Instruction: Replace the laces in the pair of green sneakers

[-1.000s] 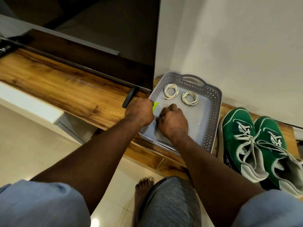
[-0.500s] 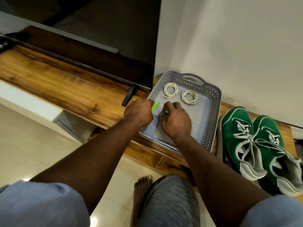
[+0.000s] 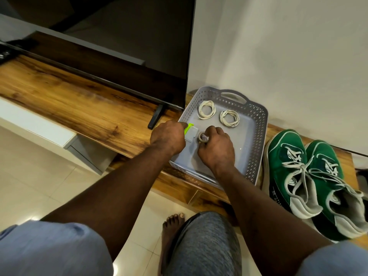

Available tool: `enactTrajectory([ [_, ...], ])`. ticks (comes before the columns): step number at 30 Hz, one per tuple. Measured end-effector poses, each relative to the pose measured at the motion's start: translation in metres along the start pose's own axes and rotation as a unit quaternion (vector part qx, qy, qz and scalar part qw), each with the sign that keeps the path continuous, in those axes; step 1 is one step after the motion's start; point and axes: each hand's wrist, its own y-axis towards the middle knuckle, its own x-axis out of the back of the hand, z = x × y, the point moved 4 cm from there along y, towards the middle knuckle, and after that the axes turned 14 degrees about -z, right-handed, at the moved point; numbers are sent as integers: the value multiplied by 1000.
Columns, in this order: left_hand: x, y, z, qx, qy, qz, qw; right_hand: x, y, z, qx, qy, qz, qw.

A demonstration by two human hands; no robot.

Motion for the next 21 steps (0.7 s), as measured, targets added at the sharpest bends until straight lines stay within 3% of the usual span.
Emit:
enactTrajectory([
  [21, 19, -11, 0, 3, -22, 20, 1000, 27, 0, 5, 21, 30, 52, 998],
])
